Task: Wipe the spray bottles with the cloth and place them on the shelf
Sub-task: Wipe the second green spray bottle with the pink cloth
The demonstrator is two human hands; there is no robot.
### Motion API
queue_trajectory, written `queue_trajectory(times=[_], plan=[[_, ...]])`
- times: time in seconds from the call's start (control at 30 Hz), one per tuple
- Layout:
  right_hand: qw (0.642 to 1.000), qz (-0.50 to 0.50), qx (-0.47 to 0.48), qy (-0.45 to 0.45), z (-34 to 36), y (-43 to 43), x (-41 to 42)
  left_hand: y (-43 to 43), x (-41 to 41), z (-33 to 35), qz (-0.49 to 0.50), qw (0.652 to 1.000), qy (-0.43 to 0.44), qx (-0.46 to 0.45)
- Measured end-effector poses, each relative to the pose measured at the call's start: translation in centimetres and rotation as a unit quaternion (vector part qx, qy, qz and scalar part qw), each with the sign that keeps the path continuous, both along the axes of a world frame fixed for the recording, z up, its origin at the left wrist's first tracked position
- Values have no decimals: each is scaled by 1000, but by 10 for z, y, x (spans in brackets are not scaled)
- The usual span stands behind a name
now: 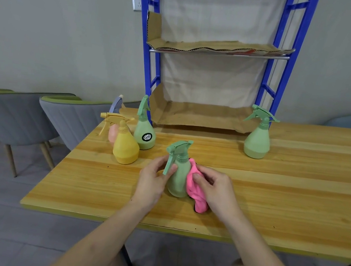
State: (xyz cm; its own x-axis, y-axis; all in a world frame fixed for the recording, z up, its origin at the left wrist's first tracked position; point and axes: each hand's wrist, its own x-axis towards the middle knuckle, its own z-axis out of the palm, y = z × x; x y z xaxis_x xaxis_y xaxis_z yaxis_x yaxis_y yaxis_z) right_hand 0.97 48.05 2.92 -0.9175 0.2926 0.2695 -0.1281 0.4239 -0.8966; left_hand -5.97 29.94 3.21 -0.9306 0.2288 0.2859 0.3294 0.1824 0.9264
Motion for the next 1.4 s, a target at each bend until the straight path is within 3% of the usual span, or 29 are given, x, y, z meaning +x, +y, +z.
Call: queue_trajectory(times=[0.23, 0.57, 0.77, 1.07, 1.4], plan=[[998, 19, -32, 41, 16, -8, -2, 7, 7, -1, 1, 1000, 8, -16], [1000, -2, 11, -14, -4, 11, 8, 11, 9, -6, 3, 1000, 21, -13], [999, 8, -32, 31, 16, -1, -1, 13, 7, -4, -19, 996, 30, -84], [999, 6, -33, 6, -1, 7, 12, 13, 6, -13, -21, 999, 29, -9], [999, 20, -30, 23, 18, -4, 8, 15, 6, -21, 0, 995, 51, -87]])
